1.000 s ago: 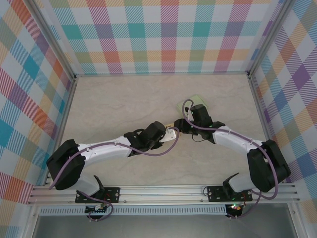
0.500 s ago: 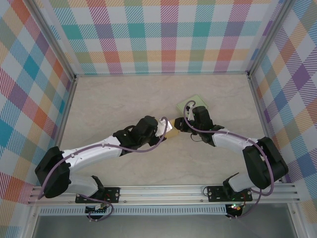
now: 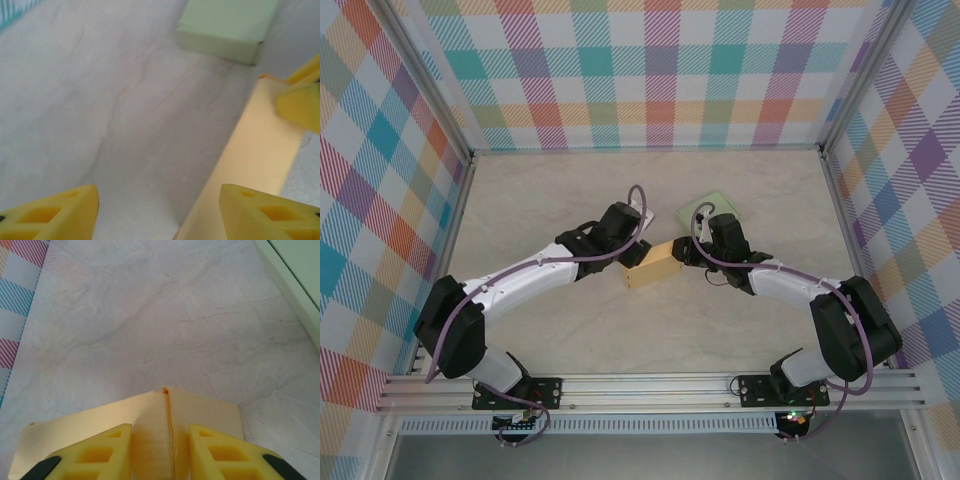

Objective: Fold the paper box

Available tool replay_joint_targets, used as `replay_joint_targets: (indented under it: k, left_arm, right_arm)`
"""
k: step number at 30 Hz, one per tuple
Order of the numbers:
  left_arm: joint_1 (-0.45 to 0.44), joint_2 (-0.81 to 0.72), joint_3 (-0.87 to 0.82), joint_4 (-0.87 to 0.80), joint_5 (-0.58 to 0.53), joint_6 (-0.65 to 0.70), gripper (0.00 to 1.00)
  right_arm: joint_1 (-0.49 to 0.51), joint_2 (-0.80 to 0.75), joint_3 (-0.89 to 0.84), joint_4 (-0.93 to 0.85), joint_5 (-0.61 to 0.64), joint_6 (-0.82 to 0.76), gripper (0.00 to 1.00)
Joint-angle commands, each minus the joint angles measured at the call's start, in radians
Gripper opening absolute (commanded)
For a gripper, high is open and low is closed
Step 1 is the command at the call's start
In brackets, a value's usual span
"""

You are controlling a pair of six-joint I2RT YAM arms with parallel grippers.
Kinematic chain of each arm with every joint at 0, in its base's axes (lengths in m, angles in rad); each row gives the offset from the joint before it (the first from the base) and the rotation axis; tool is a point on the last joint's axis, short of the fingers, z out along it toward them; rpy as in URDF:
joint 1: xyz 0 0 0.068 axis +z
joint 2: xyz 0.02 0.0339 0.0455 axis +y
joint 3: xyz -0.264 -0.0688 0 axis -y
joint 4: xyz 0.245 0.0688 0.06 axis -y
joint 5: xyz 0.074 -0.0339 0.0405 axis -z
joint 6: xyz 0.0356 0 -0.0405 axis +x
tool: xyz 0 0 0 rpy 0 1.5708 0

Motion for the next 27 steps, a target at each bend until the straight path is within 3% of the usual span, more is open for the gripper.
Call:
replay_joint_targets:
  k: [1, 6, 11, 16, 23, 27]
  left_arm:
    - [0.022, -0.021, -0.015, -0.095, -0.063, -0.246, 0.62]
    - [0.029, -0.111, -0.132, -0.017, -0.012, -0.408, 0.59]
    - [0.043, -0.136, -0.195, 0.034, 0.059, -0.472, 0.57]
    - [0.050, -0.140, -0.261, 0.067, 0.094, -0.506, 0.42]
    - [0.059, -0.166, -0.306, 0.086, 0.103, -0.529, 0.41]
    - [0.061, -0.246, -0.306, 0.087, 0.037, -0.555, 0.44]
  right_arm:
    - [0.000, 0.041, -0.037, -0.186, 0.027, -0.018, 0.30]
    - [0.003, 0.039, -0.039, -0.181, 0.027, -0.016, 0.30]
    - [0.006, 0.043, -0.038, -0.173, 0.029, -0.012, 0.30]
    - [0.006, 0.054, -0.037, -0.173, 0.033, -0.014, 0.30]
    - [0.007, 0.066, -0.037, -0.167, 0.034, -0.012, 0.29]
    - [0.007, 0.068, -0.038, -0.164, 0.036, -0.011, 0.29]
